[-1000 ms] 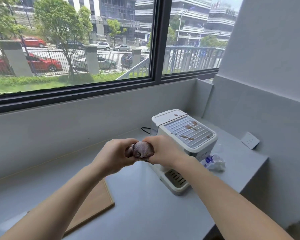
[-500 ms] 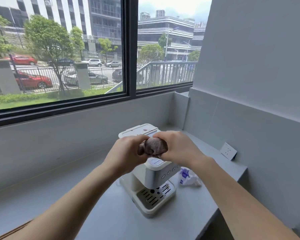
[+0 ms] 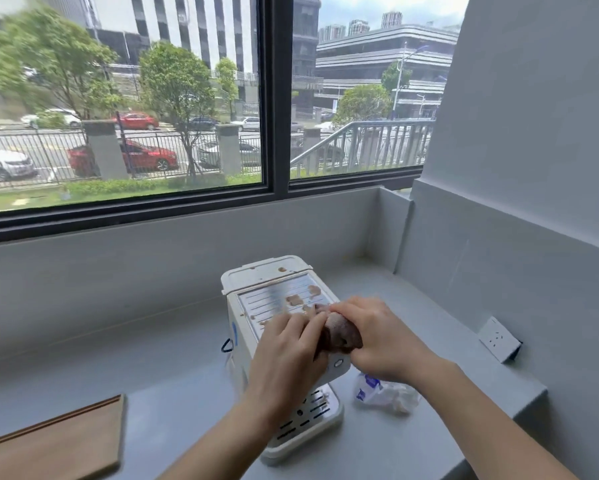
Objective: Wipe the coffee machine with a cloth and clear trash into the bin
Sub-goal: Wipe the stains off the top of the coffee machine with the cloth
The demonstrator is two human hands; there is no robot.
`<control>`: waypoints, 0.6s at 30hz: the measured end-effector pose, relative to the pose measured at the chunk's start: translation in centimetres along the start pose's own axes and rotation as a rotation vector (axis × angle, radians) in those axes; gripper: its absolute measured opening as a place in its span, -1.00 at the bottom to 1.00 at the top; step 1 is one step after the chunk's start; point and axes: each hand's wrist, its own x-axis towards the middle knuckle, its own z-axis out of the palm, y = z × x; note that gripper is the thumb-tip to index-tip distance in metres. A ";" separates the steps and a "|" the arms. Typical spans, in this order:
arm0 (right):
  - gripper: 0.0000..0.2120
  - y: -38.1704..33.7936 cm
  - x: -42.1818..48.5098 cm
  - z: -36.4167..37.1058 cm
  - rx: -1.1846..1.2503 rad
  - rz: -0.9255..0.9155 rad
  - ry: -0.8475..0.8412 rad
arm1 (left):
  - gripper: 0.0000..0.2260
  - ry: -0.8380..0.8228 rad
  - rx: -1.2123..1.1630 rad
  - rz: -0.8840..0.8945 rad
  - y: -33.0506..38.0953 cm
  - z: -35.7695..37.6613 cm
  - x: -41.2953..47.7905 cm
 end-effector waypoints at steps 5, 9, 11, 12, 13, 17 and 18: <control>-0.24 0.5 0.0 2.6 0.230 -0.071 0.119 | -0.55 0.186 0.003 -0.004 -1.1 2.0 -4.2; -0.48 -0.6 0.7 4.9 0.168 -0.213 0.433 | -0.67 0.219 -0.068 0.000 -2.6 2.7 -6.6; -0.63 -0.6 0.8 5.8 0.196 -0.231 0.505 | -0.69 0.211 -0.075 -0.017 -2.9 3.2 -7.0; -0.69 -0.3 0.8 6.0 0.216 -0.221 0.530 | -0.69 0.213 -0.071 -0.019 -3.0 3.4 -7.0; -0.74 0.1 0.8 6.2 0.229 -0.207 0.560 | -0.70 0.220 -0.061 -0.017 -3.0 3.6 -6.9; -0.82 1.2 1.5 6.4 0.266 0.010 0.684 | -0.88 0.292 -0.018 -0.020 -3.1 4.1 -5.7; -0.80 0.8 1.7 6.5 0.270 0.060 0.702 | -0.91 0.310 -0.004 -0.016 -3.3 4.3 -5.5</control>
